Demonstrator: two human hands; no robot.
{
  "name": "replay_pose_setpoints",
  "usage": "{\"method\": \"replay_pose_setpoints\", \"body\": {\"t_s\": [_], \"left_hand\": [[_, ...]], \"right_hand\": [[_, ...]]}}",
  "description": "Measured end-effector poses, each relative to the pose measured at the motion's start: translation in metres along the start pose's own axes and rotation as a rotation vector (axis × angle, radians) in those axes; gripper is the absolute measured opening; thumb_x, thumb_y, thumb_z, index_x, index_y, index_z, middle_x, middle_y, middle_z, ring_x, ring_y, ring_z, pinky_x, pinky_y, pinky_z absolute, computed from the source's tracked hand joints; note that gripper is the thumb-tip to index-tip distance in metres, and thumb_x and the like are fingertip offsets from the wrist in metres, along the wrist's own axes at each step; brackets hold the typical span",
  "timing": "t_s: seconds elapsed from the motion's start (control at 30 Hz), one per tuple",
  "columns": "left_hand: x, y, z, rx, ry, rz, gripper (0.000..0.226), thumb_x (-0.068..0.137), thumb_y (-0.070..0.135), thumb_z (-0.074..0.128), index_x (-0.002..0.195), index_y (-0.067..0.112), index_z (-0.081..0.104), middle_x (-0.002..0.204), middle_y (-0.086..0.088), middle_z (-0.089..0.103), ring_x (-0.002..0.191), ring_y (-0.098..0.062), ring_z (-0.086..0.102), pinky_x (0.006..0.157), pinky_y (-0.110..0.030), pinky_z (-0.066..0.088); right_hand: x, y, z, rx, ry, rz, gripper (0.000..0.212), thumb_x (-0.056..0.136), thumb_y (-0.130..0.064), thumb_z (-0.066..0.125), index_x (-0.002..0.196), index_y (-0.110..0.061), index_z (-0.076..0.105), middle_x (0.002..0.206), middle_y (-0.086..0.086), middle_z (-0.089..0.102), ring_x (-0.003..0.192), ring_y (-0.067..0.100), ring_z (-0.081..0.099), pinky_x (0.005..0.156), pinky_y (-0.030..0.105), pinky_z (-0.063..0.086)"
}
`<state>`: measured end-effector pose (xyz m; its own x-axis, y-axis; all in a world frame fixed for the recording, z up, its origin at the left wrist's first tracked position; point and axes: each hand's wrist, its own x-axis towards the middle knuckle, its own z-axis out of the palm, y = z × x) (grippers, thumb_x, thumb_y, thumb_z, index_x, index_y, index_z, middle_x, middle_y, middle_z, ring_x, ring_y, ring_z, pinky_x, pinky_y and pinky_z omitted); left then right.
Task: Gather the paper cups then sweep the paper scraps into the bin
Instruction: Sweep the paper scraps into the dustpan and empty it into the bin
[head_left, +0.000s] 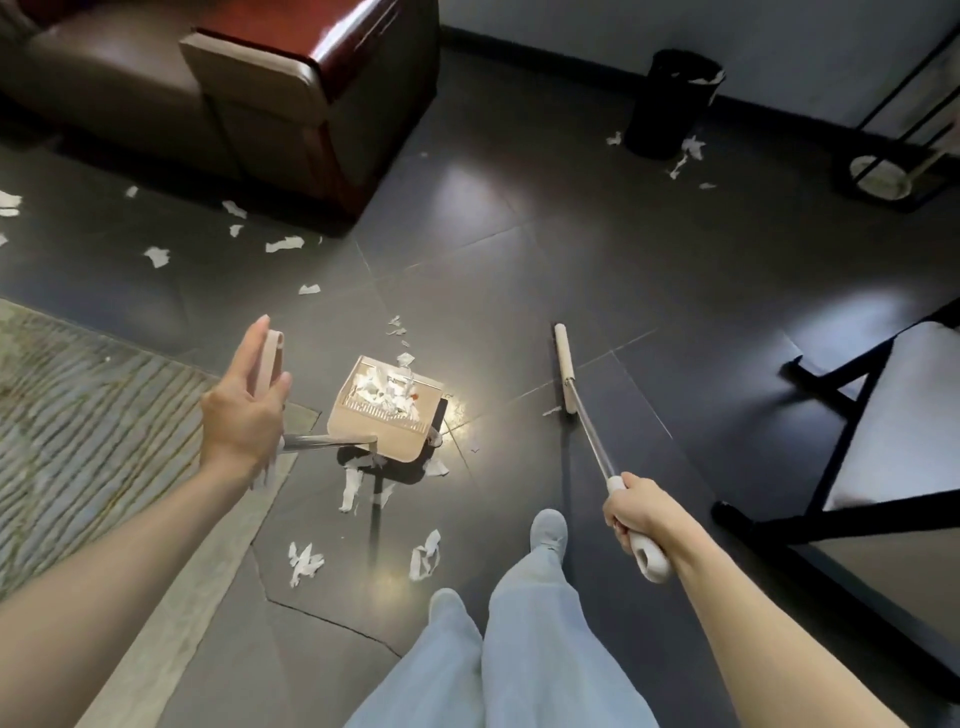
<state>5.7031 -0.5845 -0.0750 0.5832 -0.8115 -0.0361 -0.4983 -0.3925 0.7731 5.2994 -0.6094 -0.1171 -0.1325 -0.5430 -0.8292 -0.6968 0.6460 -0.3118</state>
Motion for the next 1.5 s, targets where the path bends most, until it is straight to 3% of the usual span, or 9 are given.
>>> {"method": "replay_pose_setpoints", "body": {"t_s": [0.17,0.27,0.43,0.63,0.8,1.0,1.13,1.33,1.5], "left_hand": [[0.001,0.002,0.006,0.000,-0.038,-0.002,0.057,0.095,0.022,0.055,0.140,0.051,0.035,0.132,0.000,0.056,0.099,-0.021,0.055,0.084,-0.034,0.047],[0.000,0.002,0.006,-0.010,-0.057,-0.005,0.057,0.095,0.022,0.055,0.141,0.050,0.035,0.132,-0.002,0.055,0.100,-0.022,0.055,0.088,-0.039,0.049],[-0.004,-0.003,0.003,-0.036,-0.051,-0.018,0.058,0.094,0.021,0.056,0.139,0.052,0.036,0.123,-0.007,0.060,0.091,-0.023,0.057,0.079,-0.037,0.051],[-0.009,-0.014,-0.012,-0.068,-0.013,-0.071,0.061,0.094,0.020,0.057,0.132,0.062,0.035,0.121,-0.010,0.062,0.082,-0.023,0.059,0.069,-0.036,0.054],[-0.010,-0.019,-0.018,-0.075,0.034,-0.119,0.063,0.093,0.018,0.058,0.132,0.062,0.034,0.122,-0.003,0.062,0.073,-0.013,0.058,0.065,-0.026,0.050],[-0.019,-0.014,-0.028,-0.088,0.137,-0.211,0.068,0.093,0.015,0.058,0.121,0.074,0.037,0.119,0.016,0.058,0.070,0.007,0.058,0.060,-0.008,0.046],[-0.022,-0.018,-0.032,-0.086,0.200,-0.284,0.068,0.094,0.017,0.058,0.123,0.074,0.037,0.128,0.013,0.057,0.087,-0.011,0.060,0.076,-0.030,0.050],[-0.041,-0.039,-0.040,-0.139,0.330,-0.375,0.069,0.093,0.011,0.059,0.126,0.069,0.041,0.121,0.026,0.060,0.061,0.003,0.054,0.068,-0.030,0.049],[-0.081,-0.059,-0.055,-0.151,0.388,-0.404,0.068,0.093,0.010,0.058,0.128,0.066,0.042,0.129,0.009,0.061,0.059,0.004,0.053,0.060,-0.020,0.047]], "right_hand": [[-0.003,0.006,0.035,0.127,-0.132,0.085,0.035,0.075,0.005,0.038,0.109,-0.003,0.045,0.080,0.014,0.051,0.049,0.017,0.044,0.051,0.030,0.040],[-0.020,0.010,0.063,0.122,-0.217,0.095,0.059,0.075,0.004,0.039,0.130,-0.017,0.034,0.096,0.011,0.051,0.052,0.017,0.049,0.047,0.025,0.044],[-0.044,0.001,0.081,0.279,-0.321,0.108,0.072,0.077,0.004,0.040,0.143,-0.024,0.031,0.085,0.014,0.052,0.049,0.013,0.044,0.047,0.024,0.042],[-0.059,-0.024,0.035,0.361,-0.291,0.039,0.025,0.080,0.007,0.038,0.093,-0.008,0.051,0.052,0.004,0.045,0.037,0.008,0.037,0.038,0.017,0.034],[-0.037,-0.066,-0.006,0.368,-0.273,0.007,0.032,0.085,0.008,0.037,0.082,-0.024,0.043,0.046,0.001,0.041,0.032,0.006,0.035,0.033,0.014,0.031],[0.025,-0.160,-0.018,-0.042,-0.193,-0.186,0.024,0.079,0.006,0.041,0.088,-0.013,0.051,0.048,0.005,0.047,0.034,0.013,0.040,0.038,0.019,0.037],[0.063,-0.228,-0.010,-0.341,-0.164,-0.303,0.023,0.074,0.004,0.045,0.090,-0.001,0.060,0.061,0.011,0.056,0.047,0.022,0.050,0.051,0.027,0.043],[0.110,-0.285,0.023,-0.686,-0.175,-0.430,0.034,0.078,0.001,0.049,0.110,0.003,0.059,0.101,0.023,0.068,0.073,0.030,0.060,0.065,0.034,0.051],[0.105,-0.286,0.052,-0.955,-0.261,-0.422,0.042,0.074,0.003,0.050,0.115,0.004,0.055,0.089,0.019,0.062,0.073,0.031,0.057,0.063,0.034,0.048]]}}
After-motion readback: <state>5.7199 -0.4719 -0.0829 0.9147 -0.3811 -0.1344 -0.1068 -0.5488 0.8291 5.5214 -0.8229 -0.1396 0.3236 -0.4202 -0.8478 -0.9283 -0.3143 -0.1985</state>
